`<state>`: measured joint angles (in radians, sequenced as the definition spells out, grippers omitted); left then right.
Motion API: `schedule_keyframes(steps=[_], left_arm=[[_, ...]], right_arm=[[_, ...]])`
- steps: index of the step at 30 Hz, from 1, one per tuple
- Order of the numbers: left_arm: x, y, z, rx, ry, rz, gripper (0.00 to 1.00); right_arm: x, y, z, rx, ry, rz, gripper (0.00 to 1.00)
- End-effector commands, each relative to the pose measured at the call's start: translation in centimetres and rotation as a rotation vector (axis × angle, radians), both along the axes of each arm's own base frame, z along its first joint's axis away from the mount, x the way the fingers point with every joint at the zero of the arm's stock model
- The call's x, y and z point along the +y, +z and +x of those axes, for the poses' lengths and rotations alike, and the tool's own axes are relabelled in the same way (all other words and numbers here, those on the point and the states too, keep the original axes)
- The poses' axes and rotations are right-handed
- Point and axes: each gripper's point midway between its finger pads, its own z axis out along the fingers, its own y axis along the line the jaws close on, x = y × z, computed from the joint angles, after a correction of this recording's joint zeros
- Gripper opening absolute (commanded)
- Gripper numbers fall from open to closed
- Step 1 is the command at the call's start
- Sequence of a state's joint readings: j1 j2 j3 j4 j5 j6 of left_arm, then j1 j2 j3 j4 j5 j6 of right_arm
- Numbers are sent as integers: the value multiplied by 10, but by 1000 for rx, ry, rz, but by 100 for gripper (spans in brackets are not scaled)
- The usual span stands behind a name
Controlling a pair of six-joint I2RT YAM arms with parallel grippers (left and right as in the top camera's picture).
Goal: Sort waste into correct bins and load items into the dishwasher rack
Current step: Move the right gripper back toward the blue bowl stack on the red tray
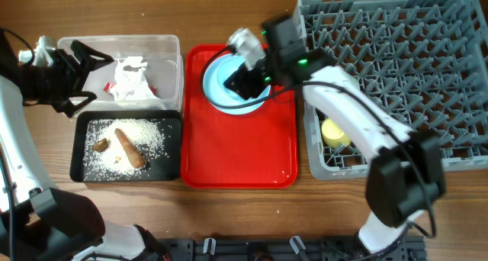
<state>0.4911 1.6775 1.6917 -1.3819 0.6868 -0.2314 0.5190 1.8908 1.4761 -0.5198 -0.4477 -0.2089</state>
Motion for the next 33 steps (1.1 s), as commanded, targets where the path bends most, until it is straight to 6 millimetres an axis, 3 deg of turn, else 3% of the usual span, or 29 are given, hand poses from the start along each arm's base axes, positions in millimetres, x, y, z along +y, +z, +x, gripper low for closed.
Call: schedule_keyframes(steps=[1,5,11,14,30,33], left_arm=[[2,-1,0,6,11,-3,100],[2,-1,0,7,11,-4,100],[2,-1,0,6,11,-3,100],[2,-1,0,6,11,-3,100],[2,-1,0,6,11,-3,100],[2,-1,0,6,11,-3,100]], right_arm=[[8,-38,10,-70,11,-128,62],[19,-64,8,-80,60,-166,61],[17,-86,16,-88,46,-208,61],[12,-89,20,-103,27,-236,51],[2,-100,6,-36,35,-283,39],[2,-100,7,-36,35,-283,33]])
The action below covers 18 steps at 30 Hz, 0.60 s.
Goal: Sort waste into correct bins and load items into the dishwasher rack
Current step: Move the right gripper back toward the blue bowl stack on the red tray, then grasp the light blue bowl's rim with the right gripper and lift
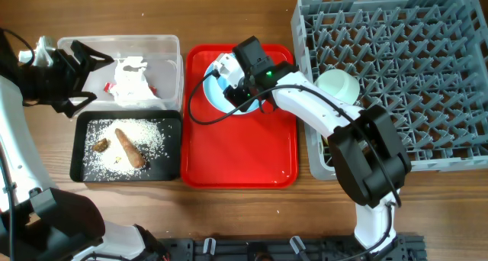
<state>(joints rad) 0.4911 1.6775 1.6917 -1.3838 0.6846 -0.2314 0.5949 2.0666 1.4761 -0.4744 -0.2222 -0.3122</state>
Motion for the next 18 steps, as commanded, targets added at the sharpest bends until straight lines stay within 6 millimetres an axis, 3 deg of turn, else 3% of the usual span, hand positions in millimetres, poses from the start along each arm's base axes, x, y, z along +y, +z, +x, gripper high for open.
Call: schedule_keyframes(steps=[1,12,18], left_arm=[[2,-1,1,4,11,-4,100],[2,-1,1,4,11,-4,100],[2,-1,1,4,11,-4,100]], right_arm=[[-3,-12,0,12,-3,-29,32],[-14,-17,0,15,-30,-84,29],[-14,-17,0,17,-33,-83,19]])
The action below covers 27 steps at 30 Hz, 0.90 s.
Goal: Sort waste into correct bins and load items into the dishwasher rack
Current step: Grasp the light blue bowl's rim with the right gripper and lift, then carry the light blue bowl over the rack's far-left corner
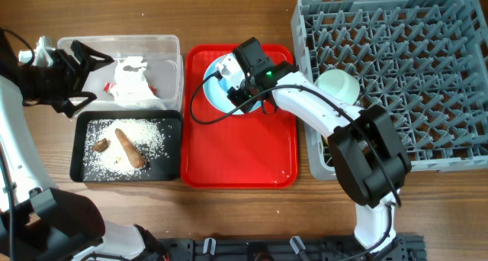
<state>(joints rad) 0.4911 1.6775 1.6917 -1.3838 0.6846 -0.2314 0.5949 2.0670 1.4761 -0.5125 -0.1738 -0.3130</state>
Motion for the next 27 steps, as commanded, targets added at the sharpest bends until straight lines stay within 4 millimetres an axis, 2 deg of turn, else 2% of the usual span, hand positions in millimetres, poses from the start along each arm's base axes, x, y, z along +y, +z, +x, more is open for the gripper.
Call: schedule_keyframes(steps=[1,9,14,19,22,25,27], left_arm=[[2,-1,1,4,11,-4,100],[2,-1,1,4,11,-5,100],[2,-1,1,4,11,-4,100],[2,-1,1,4,11,-4,100],[2,-1,1,4,11,-4,100],[2,-1,1,4,11,-4,100],[2,-1,1,4,11,-4,100]], right_arm=[[-3,-11,1,9,-14,-24,17],[0,-7,4,19,-55,-1,4],[22,21,-6,54,0,137,4],[28,72,-5,16,-24,246,4],[26,120,-9,-6,-7,356,4],[13,169,-13,-2,-15,488,4],[-6,201,-13,16,-37,581,4]])
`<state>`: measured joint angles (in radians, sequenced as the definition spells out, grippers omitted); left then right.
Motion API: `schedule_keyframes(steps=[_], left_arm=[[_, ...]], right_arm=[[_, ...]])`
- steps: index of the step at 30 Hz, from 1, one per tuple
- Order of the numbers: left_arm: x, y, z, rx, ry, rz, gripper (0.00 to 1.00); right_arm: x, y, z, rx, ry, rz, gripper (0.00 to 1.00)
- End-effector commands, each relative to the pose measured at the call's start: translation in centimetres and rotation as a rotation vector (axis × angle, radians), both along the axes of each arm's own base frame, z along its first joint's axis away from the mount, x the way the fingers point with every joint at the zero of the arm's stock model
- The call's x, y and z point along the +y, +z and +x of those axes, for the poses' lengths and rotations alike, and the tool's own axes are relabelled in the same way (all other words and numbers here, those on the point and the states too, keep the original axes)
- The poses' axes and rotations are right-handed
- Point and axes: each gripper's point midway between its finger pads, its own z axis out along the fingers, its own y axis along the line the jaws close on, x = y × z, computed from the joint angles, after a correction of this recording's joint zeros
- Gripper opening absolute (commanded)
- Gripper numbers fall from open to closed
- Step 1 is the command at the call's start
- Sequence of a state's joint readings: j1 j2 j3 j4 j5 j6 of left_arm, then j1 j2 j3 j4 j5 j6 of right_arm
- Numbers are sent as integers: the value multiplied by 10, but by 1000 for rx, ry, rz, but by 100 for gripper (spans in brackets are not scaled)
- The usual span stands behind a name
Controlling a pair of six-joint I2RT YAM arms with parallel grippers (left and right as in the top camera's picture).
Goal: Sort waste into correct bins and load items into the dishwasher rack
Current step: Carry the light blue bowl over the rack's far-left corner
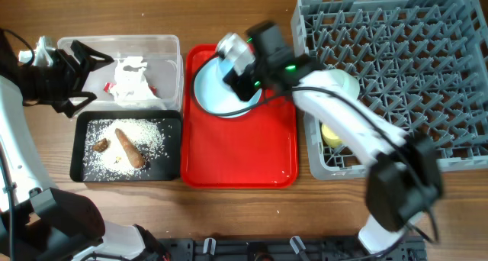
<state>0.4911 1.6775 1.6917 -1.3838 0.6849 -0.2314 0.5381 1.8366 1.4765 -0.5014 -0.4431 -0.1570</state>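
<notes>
A light blue plate (pixel 213 97) hangs tilted over the back of the red tray (pixel 244 158). My right gripper (pixel 238 72) is shut on its right rim. The grey dishwasher rack (pixel 412 62) stands at the right, with a white cup (pixel 345 84) and a yellow item (pixel 332 133) at its left side. My left gripper (pixel 88 74) is open at the left edge of the clear bin (pixel 164 43), with nothing between its fingers.
The clear bin holds crumpled white paper (pixel 131 79). In front of it a black tray (pixel 80 165) holds scattered rice and a brown food scrap (pixel 130 148). The right arm spans from the rack's front left corner to the red tray.
The plate looks larger and tilted, raised off the red tray in my right gripper. The right arm has swung its elbow towards the front. The left arm has not moved.
My right gripper first hovered at the right rim of the plate lying on the red tray. Then it stood low on the plate's middle, and stayed there at the following moment. Now the plate is held up off the tray. The left gripper stayed open by the clear bin.
</notes>
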Motion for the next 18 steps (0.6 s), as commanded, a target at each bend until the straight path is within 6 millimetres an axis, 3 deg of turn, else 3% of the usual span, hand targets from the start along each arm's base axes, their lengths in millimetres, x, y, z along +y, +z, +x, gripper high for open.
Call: schedule_keyframes(steps=[1,3,5,11,15,18], left_arm=[[2,-1,1,4,11,-4,100],[2,-1,1,4,11,-4,100],[2,-1,1,4,11,-4,100],[2,-1,1,4,11,-4,100],[2,-1,1,4,11,-4,100],[2,-1,1,4,11,-4,100]], right_arm=[[-30,91,-4,22,-7,263,4],[-58,115,0,50,-12,365,4],[-94,125,12,90,-49,449,4],[-208,110,47,194,-135,682,4],[-247,99,52,287,-29,898,4],[-259,66,69,412,-99,931,4]])
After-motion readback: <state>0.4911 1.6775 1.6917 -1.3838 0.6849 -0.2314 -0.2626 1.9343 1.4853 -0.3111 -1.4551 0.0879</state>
